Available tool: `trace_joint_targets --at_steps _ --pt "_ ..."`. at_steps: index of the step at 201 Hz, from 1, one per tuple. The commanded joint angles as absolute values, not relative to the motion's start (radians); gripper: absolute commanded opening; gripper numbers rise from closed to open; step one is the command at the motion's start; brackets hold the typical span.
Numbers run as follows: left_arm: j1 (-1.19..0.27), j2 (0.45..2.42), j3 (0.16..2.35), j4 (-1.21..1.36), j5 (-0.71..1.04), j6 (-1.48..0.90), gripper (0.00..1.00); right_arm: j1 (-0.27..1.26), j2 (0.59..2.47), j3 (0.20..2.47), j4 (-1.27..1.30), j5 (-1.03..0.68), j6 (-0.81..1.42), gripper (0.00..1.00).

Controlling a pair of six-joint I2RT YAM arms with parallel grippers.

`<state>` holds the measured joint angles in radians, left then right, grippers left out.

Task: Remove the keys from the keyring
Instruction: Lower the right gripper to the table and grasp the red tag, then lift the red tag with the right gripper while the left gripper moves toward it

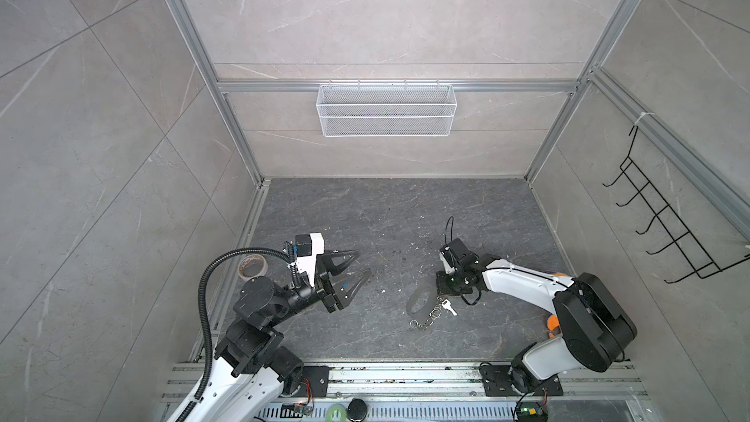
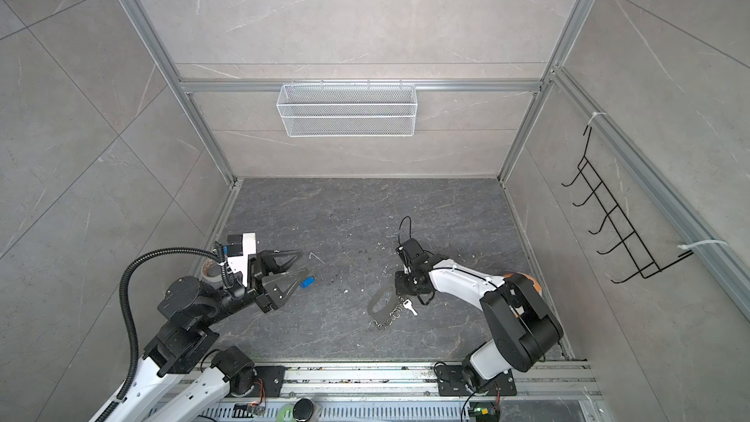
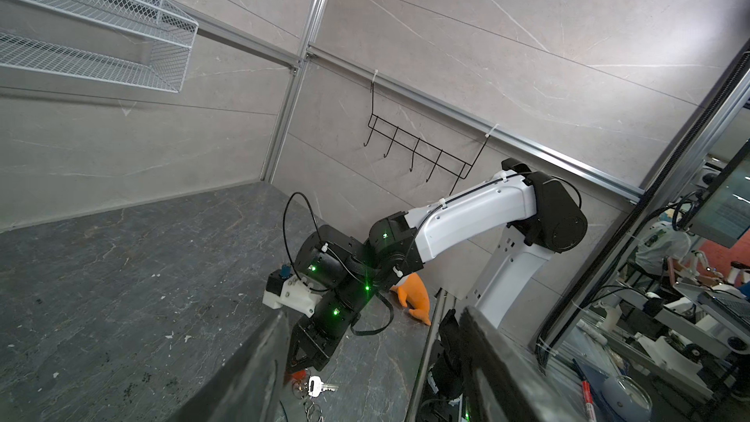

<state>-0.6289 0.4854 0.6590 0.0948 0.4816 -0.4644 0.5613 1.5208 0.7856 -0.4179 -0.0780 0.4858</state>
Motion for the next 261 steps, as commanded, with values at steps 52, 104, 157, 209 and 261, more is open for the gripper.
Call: trace_joint_targets --at_steps 52,104,157,209,261 --pt "-0.634 0.523 0.663 0.121 0.48 -0.482 0.65 0.56 1.369 0.833 -0.478 -0.071 0.439 0.0" --pt "-0.632 0.547 0.66 0.108 0.447 -0.494 0.77 0.561 1.271 0.87 -0.513 -0.096 0.436 0.0" --pt "-0.633 0.607 0.676 0.074 0.428 -0.5 0.77 0.568 1.2 0.947 -0.544 -0.144 0.431 0.0" --pt "-0.633 0.658 0.679 0.072 0.43 -0.518 0.79 0.572 1.127 1.047 -0.547 -0.257 0.412 0.0" --pt "-0.634 0.755 0.712 0.074 0.462 -0.517 0.8 0.576 1.112 1.153 -0.494 -0.386 0.407 0.0"
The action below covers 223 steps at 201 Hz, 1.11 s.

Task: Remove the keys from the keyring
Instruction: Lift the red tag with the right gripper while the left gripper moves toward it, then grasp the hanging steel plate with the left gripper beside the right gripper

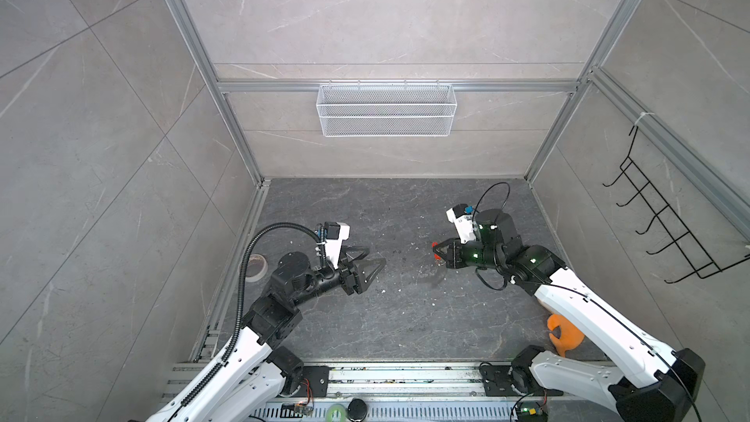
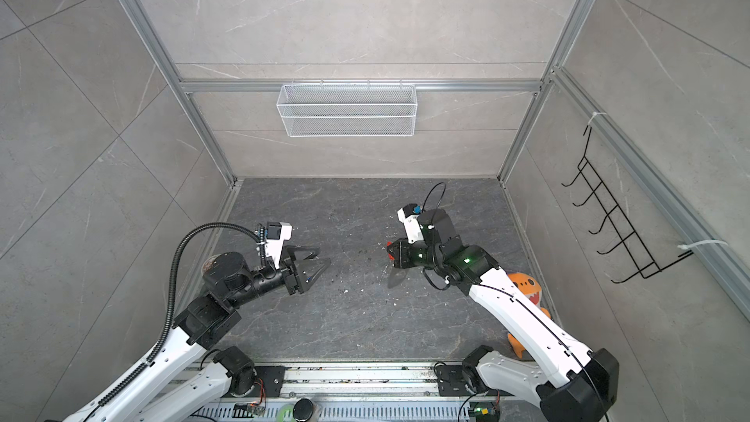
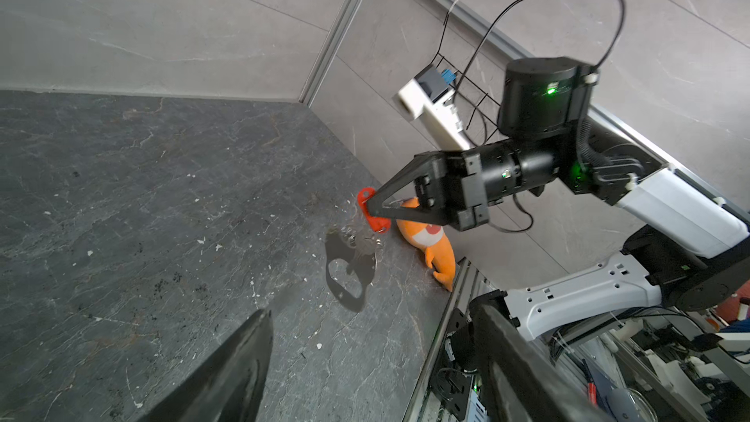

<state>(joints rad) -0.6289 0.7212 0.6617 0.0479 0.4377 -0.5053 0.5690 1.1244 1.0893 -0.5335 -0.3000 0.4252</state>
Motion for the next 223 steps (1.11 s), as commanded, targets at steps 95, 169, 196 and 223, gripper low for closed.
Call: trace_joint_targets --at_steps 95,169,196,223 --pt "-0.636 0.884 0.787 0.09 0.55 -0.503 0.8 0.6 1.152 1.251 -0.367 -0.481 0.511 0.0" --pt "-0.66 0.941 0.829 0.126 0.573 -0.509 0.74 0.663 1.155 1.283 -0.306 -0.412 0.565 0.0" --pt "-0.672 0.932 0.827 0.125 0.563 -0.511 0.73 0.693 1.155 1.287 -0.281 -0.387 0.578 0.0" --pt "-0.675 0.906 0.816 0.119 0.555 -0.52 0.73 0.729 1.156 1.295 -0.278 -0.341 0.58 0.0"
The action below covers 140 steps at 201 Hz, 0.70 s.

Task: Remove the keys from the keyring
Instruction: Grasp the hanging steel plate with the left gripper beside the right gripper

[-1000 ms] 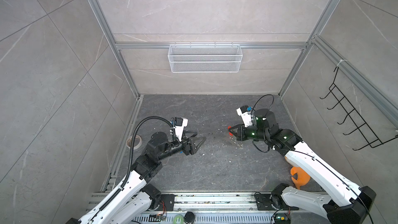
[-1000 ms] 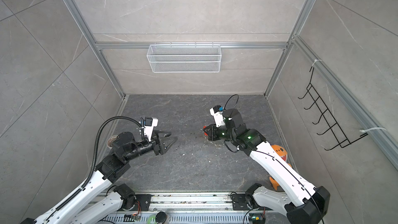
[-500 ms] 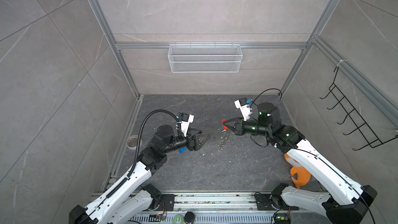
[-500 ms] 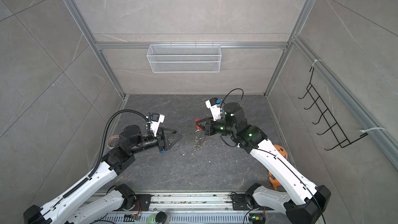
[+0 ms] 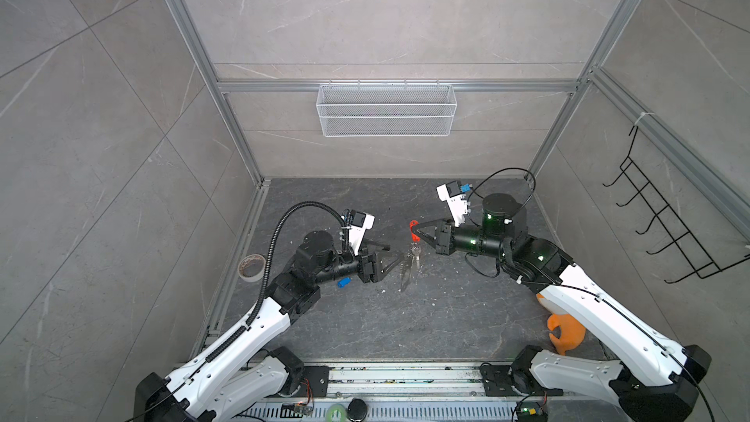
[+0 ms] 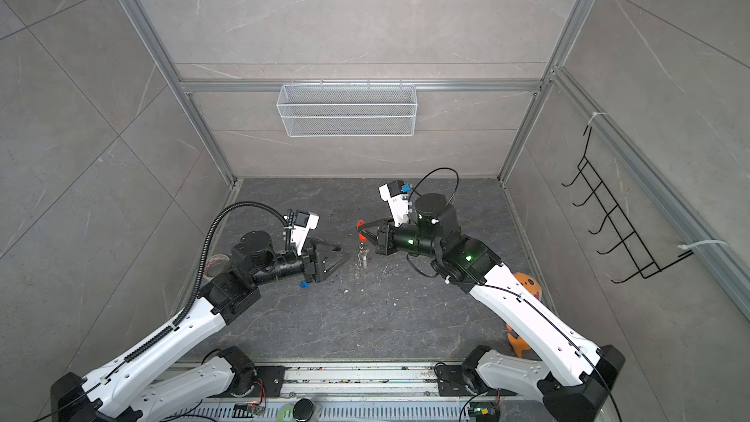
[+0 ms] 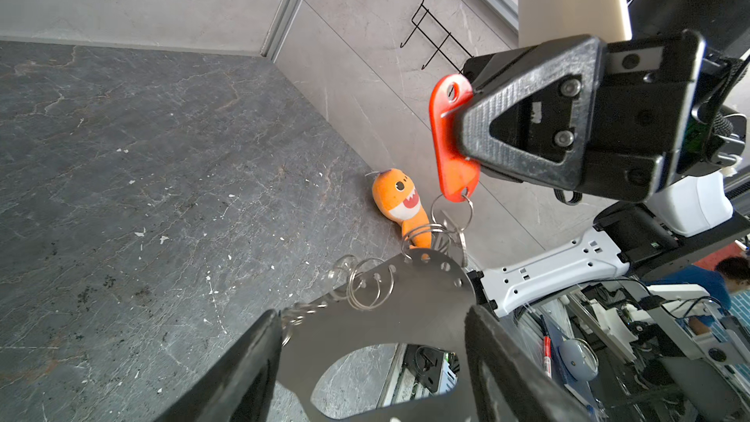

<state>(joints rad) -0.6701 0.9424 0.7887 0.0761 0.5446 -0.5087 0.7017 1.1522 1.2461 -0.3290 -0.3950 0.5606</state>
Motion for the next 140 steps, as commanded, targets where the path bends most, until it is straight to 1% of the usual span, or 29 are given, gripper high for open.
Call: trace_joint_targets --at_steps 1,31,119,140 --pt "-0.676 0.904 0.816 0.119 0.555 -0.519 0.73 0.731 1.156 1.296 -0.278 -0.339 0.579 0.0" --pt "-0.677 0.874 0.805 0.102 0.542 -0.509 0.76 0.76 1.165 1.31 -0.266 -0.319 0.575 0.0" --pt "-0.714 0.878 0.789 0.118 0.548 -0.503 0.76 0.814 1.2 1.347 -0.224 -0.239 0.608 0.0" --pt "-0.715 0.872 0.788 0.081 0.525 -0.493 0.76 0.826 1.203 1.346 -0.208 -0.221 0.623 0.0"
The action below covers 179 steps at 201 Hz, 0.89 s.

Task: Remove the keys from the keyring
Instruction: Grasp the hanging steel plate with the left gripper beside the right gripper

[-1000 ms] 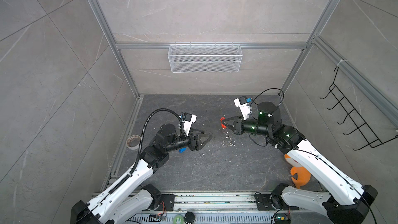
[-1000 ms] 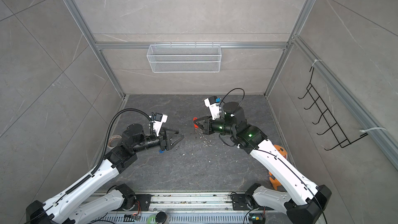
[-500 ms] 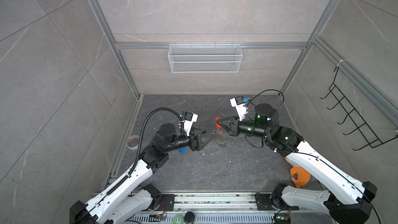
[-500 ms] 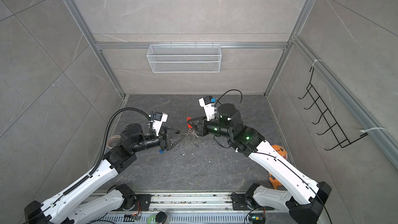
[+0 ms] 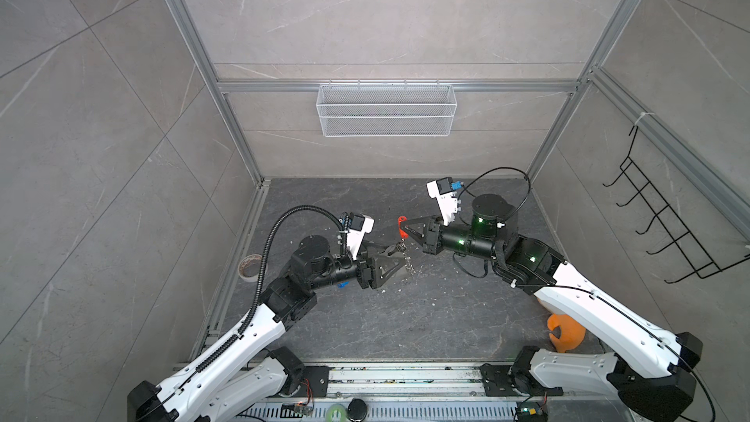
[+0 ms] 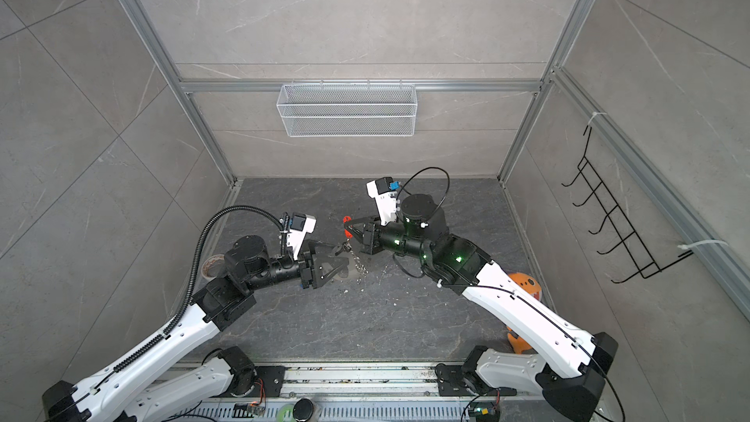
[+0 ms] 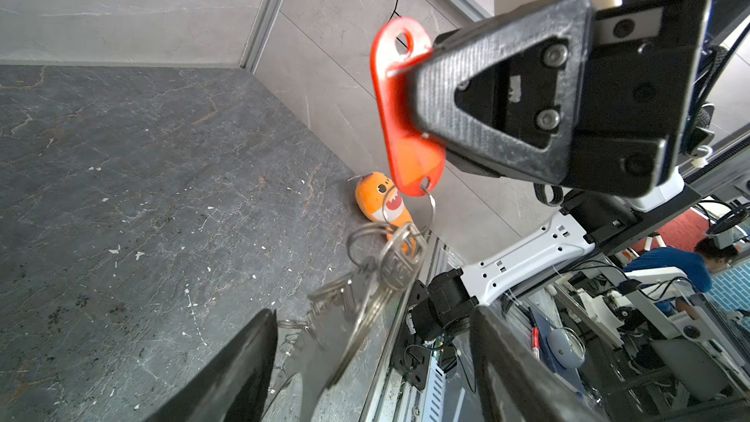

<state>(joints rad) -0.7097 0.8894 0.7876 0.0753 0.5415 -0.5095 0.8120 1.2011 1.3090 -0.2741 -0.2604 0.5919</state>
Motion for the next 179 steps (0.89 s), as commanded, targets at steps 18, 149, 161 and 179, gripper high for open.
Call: trace_joint_targets --at_steps 18,149,161,179 --pt "-0.715 0.873 0.791 0.036 0.495 -0.475 0.7 0.84 1.203 1.348 -0.197 -0.21 0.627 0.0" --pt "-0.715 0.808 0.87 -0.117 0.394 -0.401 0.12 0.873 1.197 1.383 -0.27 -0.173 0.585 0.0" --pt "-0.715 0.805 0.885 -0.139 0.39 -0.394 0.08 0.873 1.195 1.385 -0.284 -0.178 0.574 0.0" --pt "-0.715 0.798 0.914 -0.181 0.383 -0.382 0.0 0.873 1.186 1.387 -0.306 -0.184 0.553 0.0"
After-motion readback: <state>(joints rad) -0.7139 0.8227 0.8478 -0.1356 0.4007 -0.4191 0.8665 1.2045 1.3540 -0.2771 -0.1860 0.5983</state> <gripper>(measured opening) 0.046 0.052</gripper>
